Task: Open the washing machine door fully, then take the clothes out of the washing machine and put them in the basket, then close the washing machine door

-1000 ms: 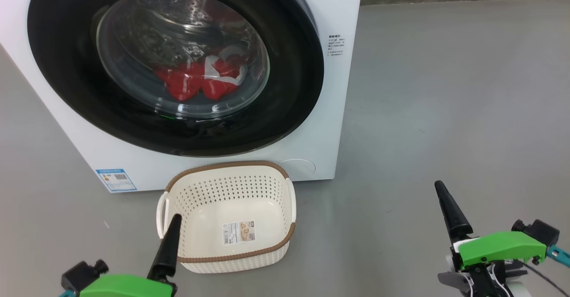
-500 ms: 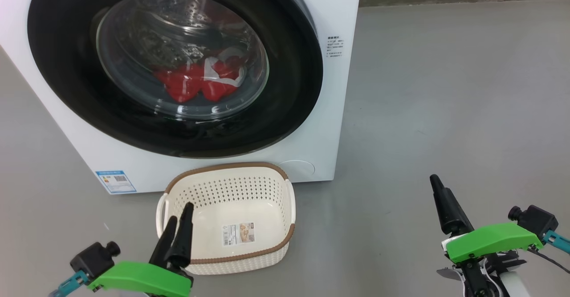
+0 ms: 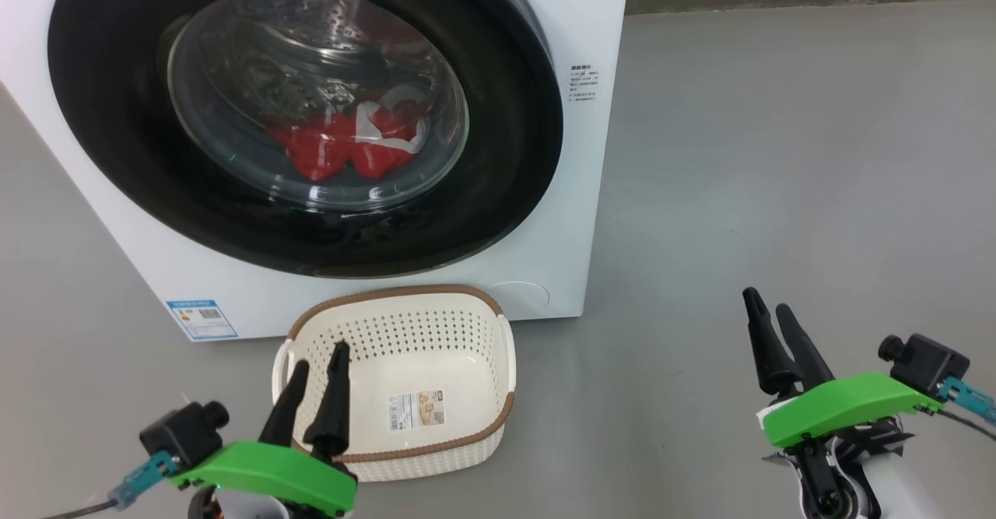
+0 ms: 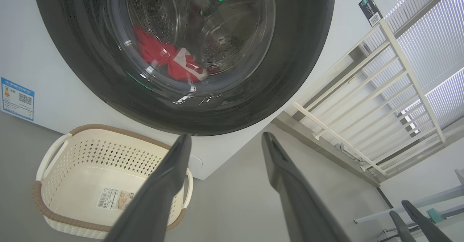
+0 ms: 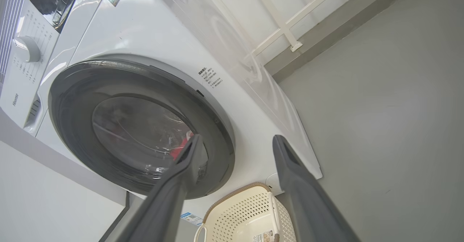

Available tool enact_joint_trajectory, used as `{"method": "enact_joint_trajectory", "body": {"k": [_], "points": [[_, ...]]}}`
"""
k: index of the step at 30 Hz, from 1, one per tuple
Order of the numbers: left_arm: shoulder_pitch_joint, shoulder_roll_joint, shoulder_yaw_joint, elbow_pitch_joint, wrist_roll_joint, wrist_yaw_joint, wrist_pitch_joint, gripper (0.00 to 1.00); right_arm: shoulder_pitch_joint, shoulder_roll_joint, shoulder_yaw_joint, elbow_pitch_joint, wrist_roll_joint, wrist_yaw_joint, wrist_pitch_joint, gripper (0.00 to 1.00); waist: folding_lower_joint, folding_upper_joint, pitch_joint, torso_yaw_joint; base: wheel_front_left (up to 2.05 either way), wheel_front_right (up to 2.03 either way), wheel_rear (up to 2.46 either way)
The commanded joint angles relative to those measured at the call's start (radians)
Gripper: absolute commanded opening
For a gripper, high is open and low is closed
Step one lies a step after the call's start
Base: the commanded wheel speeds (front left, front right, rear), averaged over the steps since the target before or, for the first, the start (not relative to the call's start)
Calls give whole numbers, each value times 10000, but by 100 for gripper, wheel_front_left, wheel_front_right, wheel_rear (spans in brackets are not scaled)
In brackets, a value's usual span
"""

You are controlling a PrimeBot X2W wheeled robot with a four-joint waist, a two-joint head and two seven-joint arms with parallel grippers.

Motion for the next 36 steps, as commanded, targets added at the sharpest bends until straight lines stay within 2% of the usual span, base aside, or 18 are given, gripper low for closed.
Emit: {"method": "enact_joint_trajectory", "body": {"k": [1, 16, 36], "points": [[-590, 130, 108, -281, 358, 76, -139, 100, -593, -80, 194, -239, -372, 4, -168, 100, 0, 0, 3, -1, 0, 0, 0], [-993, 150, -177, -147, 2085, 515, -583, 100, -1026, -123, 274, -228, -2541, 5, -607, 100, 0, 0, 20, -86, 0, 0, 0], [-1677, 176, -676, 319, 4002, 855, -1149, 100, -1525, -177, 156, -162, -5098, 6, -1167, 100, 0, 0, 68, -156, 0, 0, 0]]}}
